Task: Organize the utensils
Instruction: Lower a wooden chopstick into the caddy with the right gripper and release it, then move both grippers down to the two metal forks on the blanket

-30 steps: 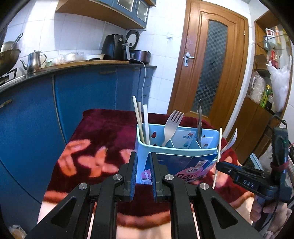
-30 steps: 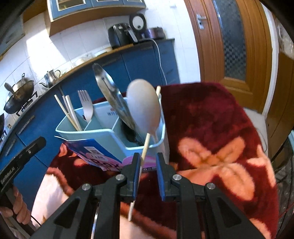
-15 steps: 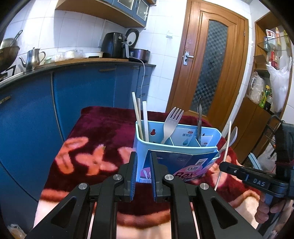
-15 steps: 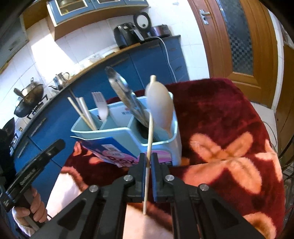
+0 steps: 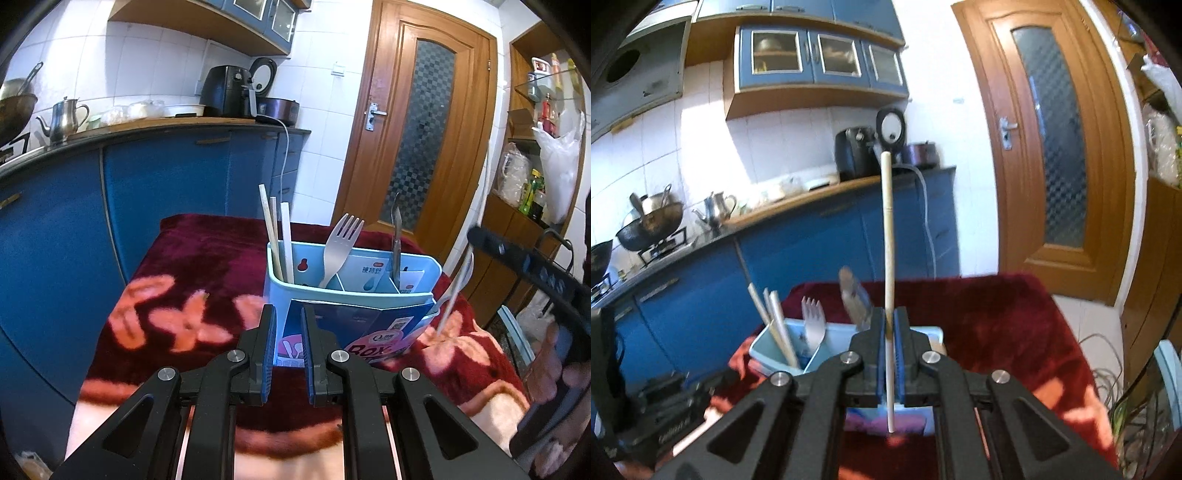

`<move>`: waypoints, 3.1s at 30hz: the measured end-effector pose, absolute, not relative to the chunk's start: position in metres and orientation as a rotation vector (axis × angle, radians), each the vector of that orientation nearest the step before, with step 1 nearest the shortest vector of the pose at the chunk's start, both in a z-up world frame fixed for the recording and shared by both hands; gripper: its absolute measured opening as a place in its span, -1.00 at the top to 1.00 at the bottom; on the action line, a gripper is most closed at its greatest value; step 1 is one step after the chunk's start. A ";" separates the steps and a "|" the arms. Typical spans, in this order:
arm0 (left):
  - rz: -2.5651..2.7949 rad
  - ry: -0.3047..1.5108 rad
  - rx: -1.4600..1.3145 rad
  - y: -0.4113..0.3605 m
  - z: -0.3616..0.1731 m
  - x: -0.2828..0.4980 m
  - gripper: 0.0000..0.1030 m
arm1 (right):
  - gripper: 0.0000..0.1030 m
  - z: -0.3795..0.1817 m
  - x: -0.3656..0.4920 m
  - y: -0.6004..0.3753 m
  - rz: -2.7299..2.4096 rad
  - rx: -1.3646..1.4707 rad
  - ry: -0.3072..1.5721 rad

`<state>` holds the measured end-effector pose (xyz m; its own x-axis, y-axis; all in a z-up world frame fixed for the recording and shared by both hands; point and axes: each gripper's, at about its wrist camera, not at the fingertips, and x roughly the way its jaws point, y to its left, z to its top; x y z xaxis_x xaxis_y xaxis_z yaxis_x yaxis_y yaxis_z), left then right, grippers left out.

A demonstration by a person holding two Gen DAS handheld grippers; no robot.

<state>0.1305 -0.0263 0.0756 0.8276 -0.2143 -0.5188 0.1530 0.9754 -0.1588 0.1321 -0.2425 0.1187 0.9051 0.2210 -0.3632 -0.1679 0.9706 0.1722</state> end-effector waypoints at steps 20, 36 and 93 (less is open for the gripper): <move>-0.207 0.567 -0.118 -0.027 0.073 0.128 0.74 | 0.59 0.112 0.146 -0.234 0.188 0.089 0.373; -0.223 0.546 -0.112 -0.018 0.103 0.073 0.74 | 0.59 0.131 0.081 -0.240 0.245 0.203 0.480; -0.186 0.737 -0.174 0.015 0.029 0.031 0.74 | 0.58 0.004 0.035 -0.168 0.354 0.003 0.988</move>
